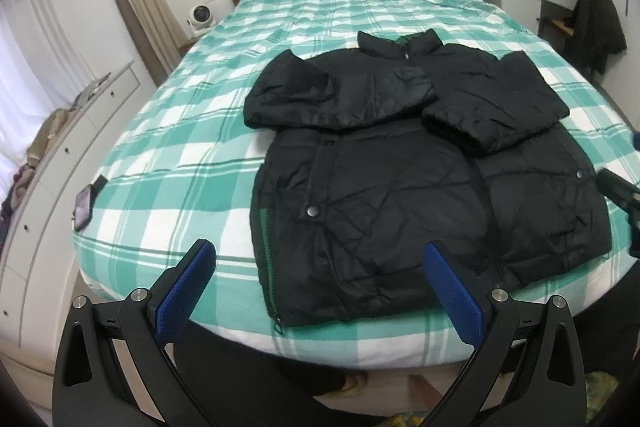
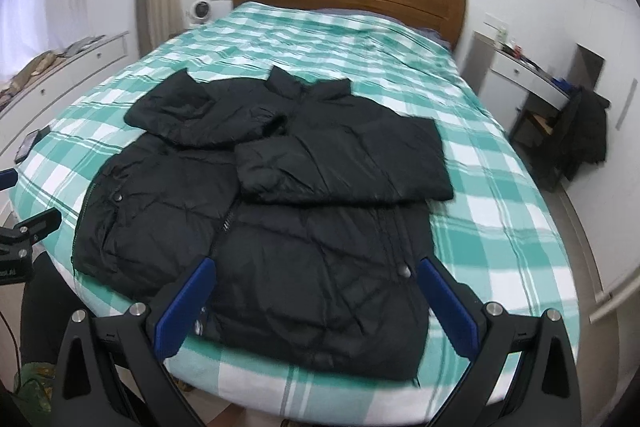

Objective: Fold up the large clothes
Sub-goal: 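Grasp a black jacket sleeve with the right tool and pull it outward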

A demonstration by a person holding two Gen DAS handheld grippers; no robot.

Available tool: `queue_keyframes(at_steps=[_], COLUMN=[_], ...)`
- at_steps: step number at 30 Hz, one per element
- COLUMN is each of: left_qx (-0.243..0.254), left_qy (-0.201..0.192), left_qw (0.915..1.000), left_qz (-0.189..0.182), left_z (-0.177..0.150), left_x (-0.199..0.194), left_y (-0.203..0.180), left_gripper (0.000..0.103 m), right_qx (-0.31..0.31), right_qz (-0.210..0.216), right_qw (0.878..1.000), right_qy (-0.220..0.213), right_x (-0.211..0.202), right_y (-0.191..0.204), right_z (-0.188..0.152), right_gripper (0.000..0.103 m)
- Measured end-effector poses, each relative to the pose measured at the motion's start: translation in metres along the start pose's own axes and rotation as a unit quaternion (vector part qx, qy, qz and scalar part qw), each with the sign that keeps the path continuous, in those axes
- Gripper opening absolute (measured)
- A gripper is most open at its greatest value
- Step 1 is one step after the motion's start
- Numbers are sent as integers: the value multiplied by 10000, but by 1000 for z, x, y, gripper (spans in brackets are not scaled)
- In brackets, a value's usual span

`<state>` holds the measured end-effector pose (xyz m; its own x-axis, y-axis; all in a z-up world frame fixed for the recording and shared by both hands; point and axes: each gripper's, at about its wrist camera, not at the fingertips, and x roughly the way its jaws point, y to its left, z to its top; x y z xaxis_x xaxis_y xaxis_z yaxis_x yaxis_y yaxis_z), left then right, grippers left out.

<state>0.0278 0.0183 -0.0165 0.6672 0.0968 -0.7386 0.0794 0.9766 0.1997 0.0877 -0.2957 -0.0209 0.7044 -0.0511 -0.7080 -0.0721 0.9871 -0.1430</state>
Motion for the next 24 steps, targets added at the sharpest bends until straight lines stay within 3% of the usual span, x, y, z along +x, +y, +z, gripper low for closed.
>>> queue_keyframes(at_steps=[3, 6, 11, 14, 16, 17, 20, 24], left_qx=[33, 9, -228, -262, -255, -258, -306, -355], left_qy=[-27, 21, 154, 152, 145, 142, 217, 301], left_qw=[10000, 10000, 9993, 9993, 9993, 9992, 9988, 9983], left_qz=[-11, -95, -242, -225, -242, -265, -310, -362], left_z=[0, -1, -1, -3, -5, -7, -9, -5], left_x=[0, 2, 5, 5, 6, 8, 16, 27], left_y=[0, 2, 13, 19, 23, 24, 29, 34], left_gripper=[103, 103, 103, 103, 103, 103, 103, 103], right_qx=[-786, -1393, -1852, -1479, -1031, -741, -224, 592], right_qz=[80, 291, 713, 820, 1075, 1305, 1311, 1144], right_qw=[9965, 9896, 9801, 9848, 9872, 9868, 9903, 9914], right_qy=[-256, -206, 97, 400, 567, 606, 391, -239], right_x=[28, 70, 149, 187, 195, 192, 162, 89], right_y=[16, 33, 56, 49, 33, 22, -5, -71], right_z=[12, 28, 49, 59, 63, 65, 69, 77], right_gripper=[103, 103, 103, 101, 71, 44, 24, 15])
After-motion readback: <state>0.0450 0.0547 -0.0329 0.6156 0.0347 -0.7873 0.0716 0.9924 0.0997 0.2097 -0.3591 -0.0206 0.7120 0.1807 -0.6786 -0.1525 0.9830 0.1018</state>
